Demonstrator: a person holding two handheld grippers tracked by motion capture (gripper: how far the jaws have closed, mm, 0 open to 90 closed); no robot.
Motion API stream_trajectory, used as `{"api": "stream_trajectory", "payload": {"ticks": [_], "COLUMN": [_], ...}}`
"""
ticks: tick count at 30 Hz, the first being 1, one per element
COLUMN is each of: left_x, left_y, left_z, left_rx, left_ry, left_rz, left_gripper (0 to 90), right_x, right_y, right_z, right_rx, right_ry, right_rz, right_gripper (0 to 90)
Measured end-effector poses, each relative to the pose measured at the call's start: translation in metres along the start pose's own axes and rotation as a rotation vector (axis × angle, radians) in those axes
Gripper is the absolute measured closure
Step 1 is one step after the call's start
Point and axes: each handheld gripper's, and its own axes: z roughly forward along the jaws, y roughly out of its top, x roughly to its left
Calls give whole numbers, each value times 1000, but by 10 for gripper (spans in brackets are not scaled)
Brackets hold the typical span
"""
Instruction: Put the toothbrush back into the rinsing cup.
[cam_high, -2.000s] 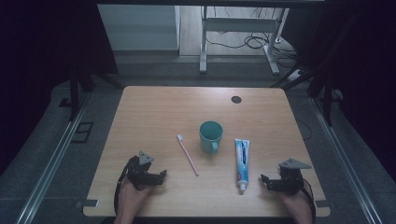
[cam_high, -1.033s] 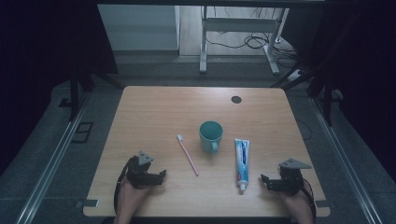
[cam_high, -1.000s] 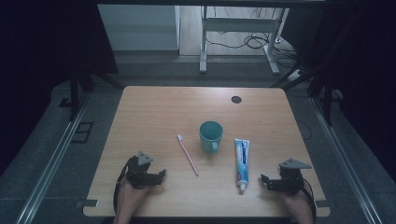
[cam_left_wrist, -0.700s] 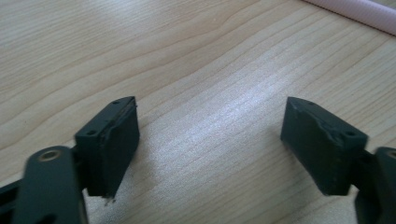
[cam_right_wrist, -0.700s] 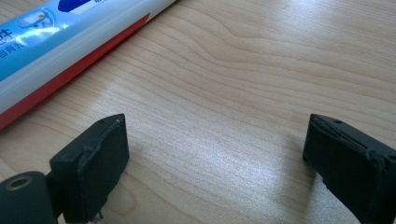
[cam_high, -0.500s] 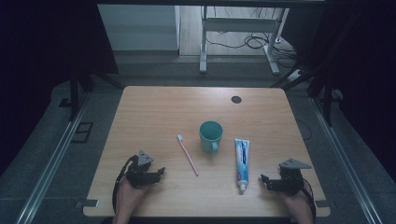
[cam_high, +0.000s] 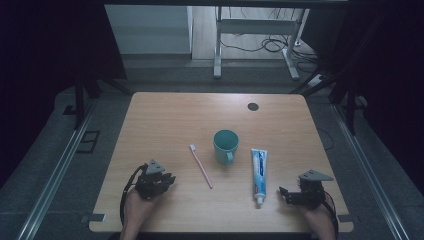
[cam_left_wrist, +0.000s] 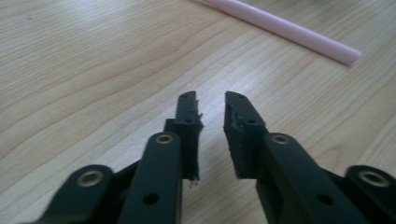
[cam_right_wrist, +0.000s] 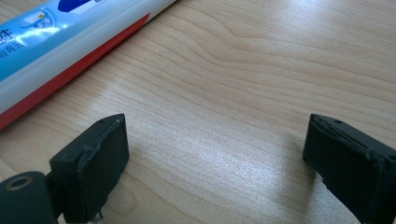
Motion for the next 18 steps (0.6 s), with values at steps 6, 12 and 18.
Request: {"api": "stream_trajectory", "payload": {"ticks": [6, 12, 18], "left_x": [-3, -6, -10], "left_y": [6, 14, 26], "left_z": [1, 2, 6], "left_rx": [14, 16, 19], "left_ry": [-40, -62, -67], "left_rz": [20, 25, 49], "left_gripper": [875, 895, 895], "right_x": [0, 0, 0], "right_y": [0, 0, 0], "right_z": [0, 0, 0], "right_rx": [0, -1, 0], "right_ry": [0, 0, -1], "right_rz": [0, 0, 0], "right_gripper": [66, 66, 66]}}
